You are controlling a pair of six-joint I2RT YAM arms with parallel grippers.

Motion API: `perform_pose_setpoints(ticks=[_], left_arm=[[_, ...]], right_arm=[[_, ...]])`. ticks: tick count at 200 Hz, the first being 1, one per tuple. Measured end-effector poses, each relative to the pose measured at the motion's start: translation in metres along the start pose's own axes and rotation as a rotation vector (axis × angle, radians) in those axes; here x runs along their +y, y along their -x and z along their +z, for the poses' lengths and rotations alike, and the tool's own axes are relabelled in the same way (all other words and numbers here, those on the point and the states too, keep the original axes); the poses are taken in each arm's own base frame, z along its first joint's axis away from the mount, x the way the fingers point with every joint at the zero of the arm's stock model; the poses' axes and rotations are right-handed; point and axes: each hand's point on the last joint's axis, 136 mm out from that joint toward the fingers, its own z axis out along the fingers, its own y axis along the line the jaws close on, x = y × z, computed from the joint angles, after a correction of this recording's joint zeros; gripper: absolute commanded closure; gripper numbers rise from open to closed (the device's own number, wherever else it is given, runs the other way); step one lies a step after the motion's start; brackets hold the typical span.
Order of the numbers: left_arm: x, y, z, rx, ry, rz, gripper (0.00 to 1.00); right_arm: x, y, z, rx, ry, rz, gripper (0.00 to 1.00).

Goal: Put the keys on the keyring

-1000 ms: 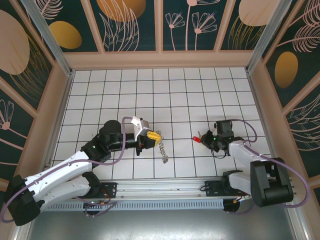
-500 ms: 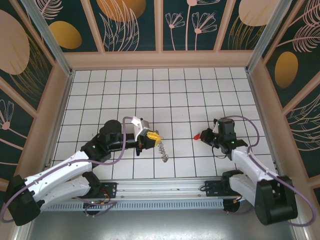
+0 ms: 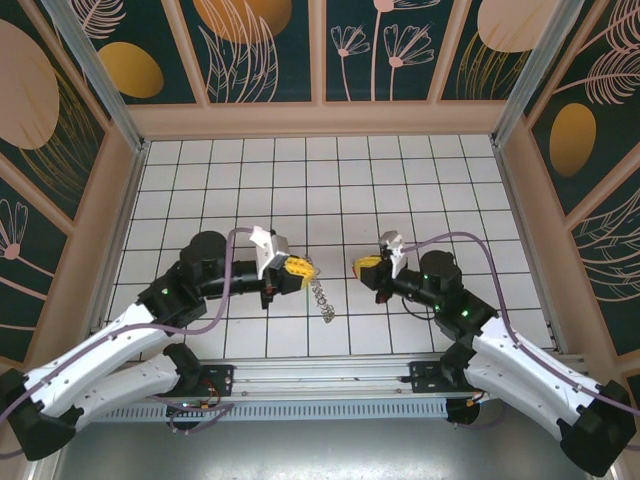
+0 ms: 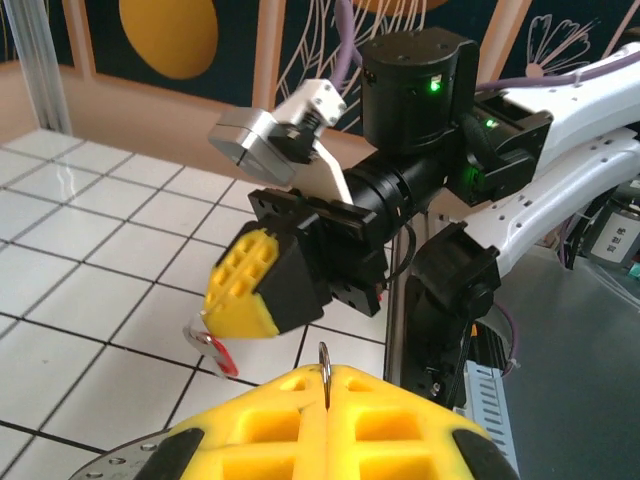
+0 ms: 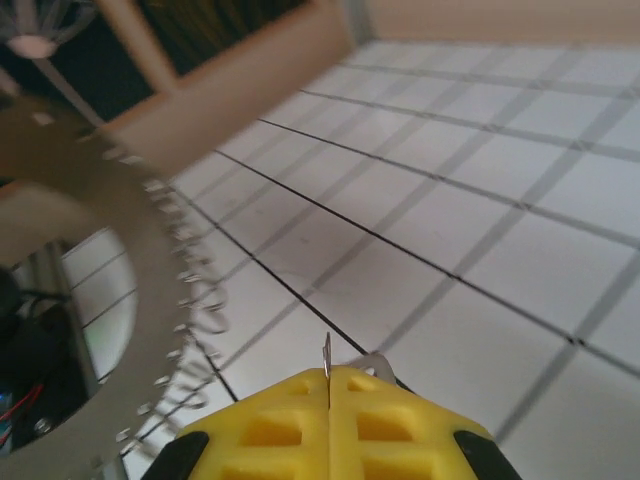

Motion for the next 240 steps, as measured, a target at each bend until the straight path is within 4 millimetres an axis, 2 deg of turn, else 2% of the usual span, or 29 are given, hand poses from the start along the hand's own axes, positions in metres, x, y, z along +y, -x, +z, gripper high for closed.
perform_pose_setpoints(ticks=[25,37,73,101,162,240], left_arm=[[-0.011,0.018,-0.015,-0.019,-0.002,0.078,1.00],[-0.015,0.021,-0.020,-0.019,-0.001,0.108,1.00],[-0.018,0.011,-0.027,0.018,0.001,0.154,1.00],[-0.021,0.003,-0.026,0.047,-0.022,0.175,1.00],[-0.026,-0.001,-0.026,0.063,-0.059,0.219,1.00],[-0.026,0.000,-0.026,0.061,-0.058,0.235,1.00]], right_arm=[[0.029,0.019,-0.002,-0.078,0.136,-0.190,1.00],[0.040,0.027,-0.003,-0.100,0.189,-0.262,1.00],[0.074,0.052,-0.011,-0.168,0.354,-0.423,1.00],[0.095,0.066,-0.016,-0.190,0.469,-0.459,1.00],[0.106,0.075,-0.009,-0.138,0.572,-0.349,1.00],[0.127,0.075,-0.018,-0.121,0.670,-0.260,1.00]])
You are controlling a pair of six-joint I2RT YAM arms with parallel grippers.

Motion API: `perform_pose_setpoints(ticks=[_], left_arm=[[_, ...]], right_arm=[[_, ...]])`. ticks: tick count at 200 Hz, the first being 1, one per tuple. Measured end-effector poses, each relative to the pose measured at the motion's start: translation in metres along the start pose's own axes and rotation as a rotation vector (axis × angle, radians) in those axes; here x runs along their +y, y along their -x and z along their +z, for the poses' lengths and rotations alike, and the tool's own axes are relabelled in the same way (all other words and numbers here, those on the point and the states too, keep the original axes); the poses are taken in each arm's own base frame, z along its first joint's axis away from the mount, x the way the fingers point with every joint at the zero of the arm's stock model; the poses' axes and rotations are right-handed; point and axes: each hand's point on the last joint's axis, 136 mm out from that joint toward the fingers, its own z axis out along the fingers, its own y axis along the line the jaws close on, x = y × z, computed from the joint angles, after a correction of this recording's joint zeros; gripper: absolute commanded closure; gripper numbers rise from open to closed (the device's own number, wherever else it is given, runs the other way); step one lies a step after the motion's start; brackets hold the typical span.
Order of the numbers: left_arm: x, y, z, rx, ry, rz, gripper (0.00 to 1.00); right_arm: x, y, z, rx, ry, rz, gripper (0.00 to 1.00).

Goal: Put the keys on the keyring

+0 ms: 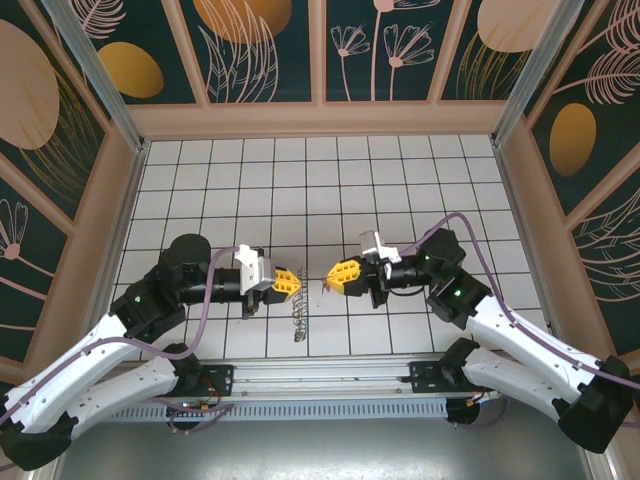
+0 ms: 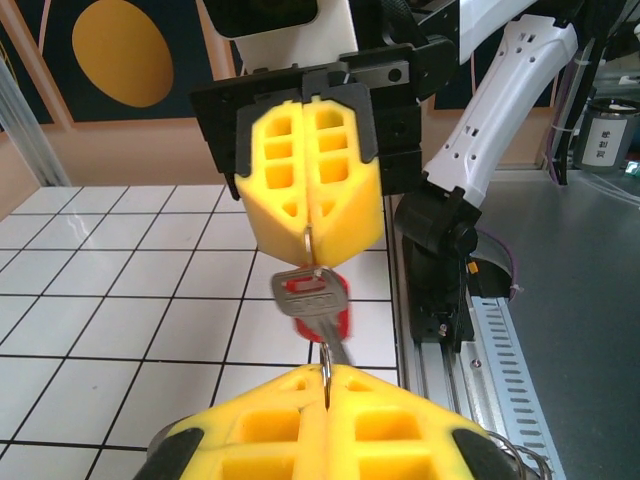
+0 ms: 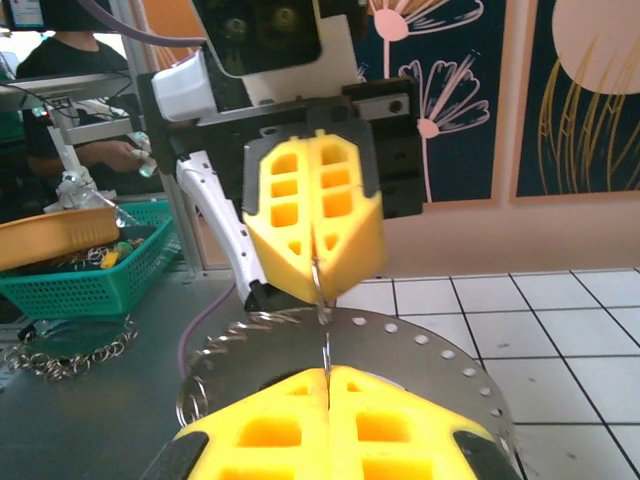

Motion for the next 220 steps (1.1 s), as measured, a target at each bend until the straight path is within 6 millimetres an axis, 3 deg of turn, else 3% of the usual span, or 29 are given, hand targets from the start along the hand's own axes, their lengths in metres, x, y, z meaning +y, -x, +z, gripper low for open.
perform_pose_setpoints(ticks=[80,220], left_arm=[[-0.002,0.000,0.000,-0.003,-0.014,0.001,1.00],[-0.007,0.001,0.001,-0.006,-0.044,0.001,1.00]], right_arm=[[0.010,-0.006,0.013,0.012,0.034,-0.059,1.00],[0.009,-0.009,0.021,0.009,0.032,-0.118,1.00]])
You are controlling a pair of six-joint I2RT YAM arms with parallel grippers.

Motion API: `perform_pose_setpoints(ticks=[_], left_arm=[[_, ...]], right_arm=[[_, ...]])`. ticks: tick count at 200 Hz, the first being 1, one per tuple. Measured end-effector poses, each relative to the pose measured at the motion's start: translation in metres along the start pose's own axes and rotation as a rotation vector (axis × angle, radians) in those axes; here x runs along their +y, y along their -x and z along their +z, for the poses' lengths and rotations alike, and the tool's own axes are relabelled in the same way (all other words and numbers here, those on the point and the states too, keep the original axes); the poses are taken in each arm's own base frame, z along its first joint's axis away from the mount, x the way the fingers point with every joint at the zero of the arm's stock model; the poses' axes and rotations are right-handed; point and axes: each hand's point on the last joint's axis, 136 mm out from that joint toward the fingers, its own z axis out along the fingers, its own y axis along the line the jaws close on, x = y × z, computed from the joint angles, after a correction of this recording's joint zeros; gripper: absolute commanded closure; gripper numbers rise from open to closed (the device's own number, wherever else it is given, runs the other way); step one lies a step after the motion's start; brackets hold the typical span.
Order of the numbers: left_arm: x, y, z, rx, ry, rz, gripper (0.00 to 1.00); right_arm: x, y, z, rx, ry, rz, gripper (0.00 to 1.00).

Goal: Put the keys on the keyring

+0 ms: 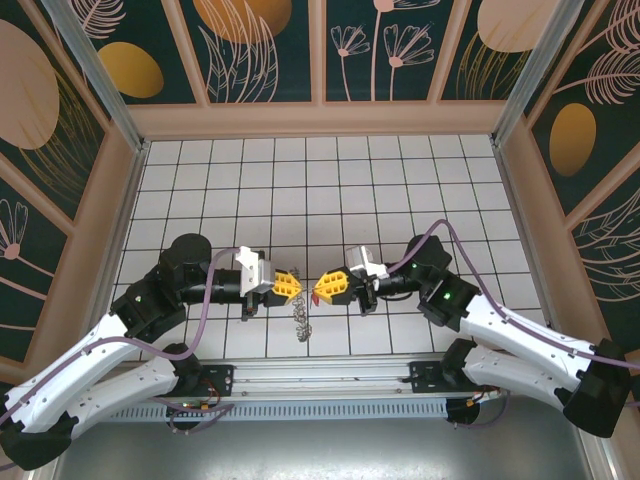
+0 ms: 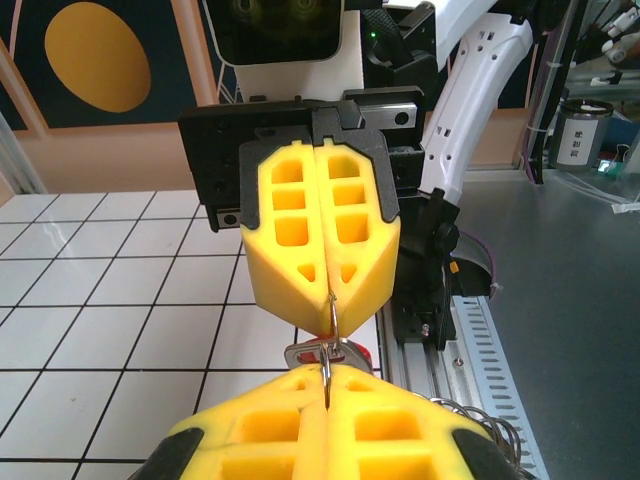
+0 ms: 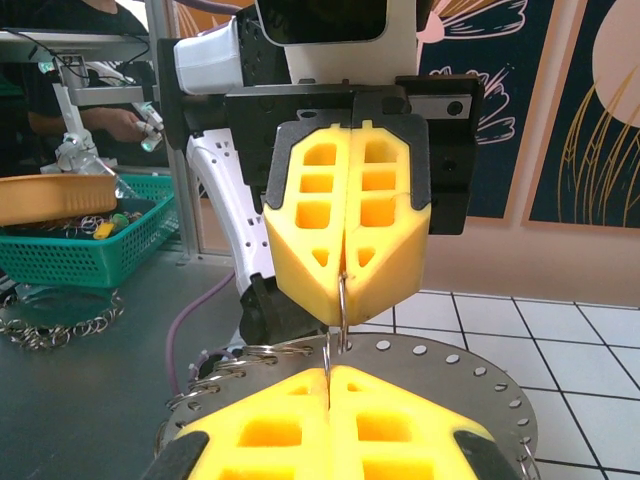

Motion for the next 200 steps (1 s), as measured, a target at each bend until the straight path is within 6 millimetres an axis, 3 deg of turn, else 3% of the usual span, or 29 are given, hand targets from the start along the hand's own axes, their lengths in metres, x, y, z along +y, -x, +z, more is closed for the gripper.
perform_pose_setpoints(ticks=[200], left_arm=[[0.0000,0.0000,0.0000,0.000,0.000,0.000,1.00]], right_arm=[[-0.0018,0.0029,0.0009,-0.011,-0.009,-0.012,1.00]])
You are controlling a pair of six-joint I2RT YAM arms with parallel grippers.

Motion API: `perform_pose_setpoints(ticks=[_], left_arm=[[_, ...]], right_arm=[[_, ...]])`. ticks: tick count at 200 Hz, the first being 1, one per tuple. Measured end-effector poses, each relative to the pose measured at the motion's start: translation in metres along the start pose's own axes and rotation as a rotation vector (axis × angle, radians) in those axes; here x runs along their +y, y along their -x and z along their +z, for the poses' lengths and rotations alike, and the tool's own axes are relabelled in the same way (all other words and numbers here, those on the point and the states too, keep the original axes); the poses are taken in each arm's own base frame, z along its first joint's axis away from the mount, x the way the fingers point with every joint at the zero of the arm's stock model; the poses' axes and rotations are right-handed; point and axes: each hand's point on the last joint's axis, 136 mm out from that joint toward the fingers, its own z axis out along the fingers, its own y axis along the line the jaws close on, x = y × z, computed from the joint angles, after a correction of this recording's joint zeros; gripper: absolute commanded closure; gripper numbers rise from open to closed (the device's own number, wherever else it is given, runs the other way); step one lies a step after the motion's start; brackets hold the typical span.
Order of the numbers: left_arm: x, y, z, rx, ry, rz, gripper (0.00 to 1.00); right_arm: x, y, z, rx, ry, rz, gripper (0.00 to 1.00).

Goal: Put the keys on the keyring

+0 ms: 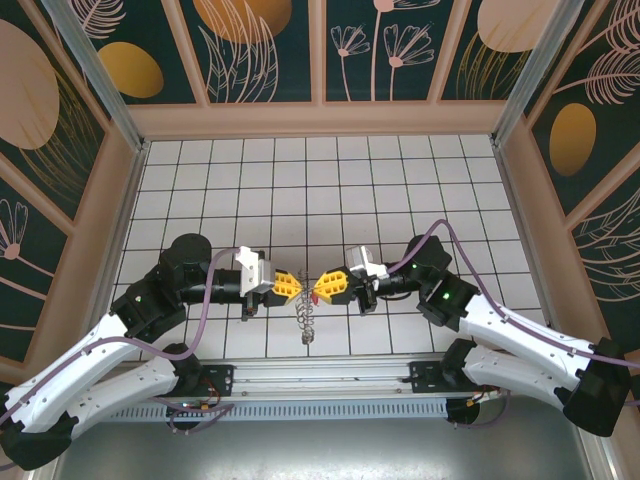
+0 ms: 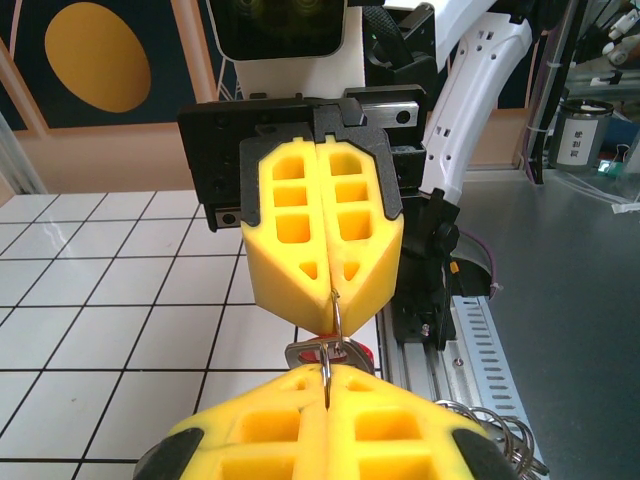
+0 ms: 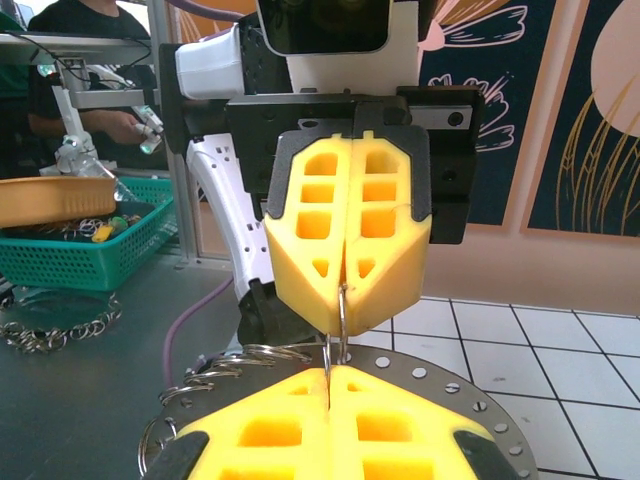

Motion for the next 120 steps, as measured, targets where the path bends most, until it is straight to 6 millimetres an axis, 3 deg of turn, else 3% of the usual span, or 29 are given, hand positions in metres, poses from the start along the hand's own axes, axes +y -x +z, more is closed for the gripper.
perform_pose_setpoints(ticks=[120], left_arm=[[-0.0013,0.0032,-0.0033,-0.011,0.007,0.010,1.00]], right_arm=[[-0.0028,-0.0002,-0.0001,0.001,-0.016,0.001,1.00]])
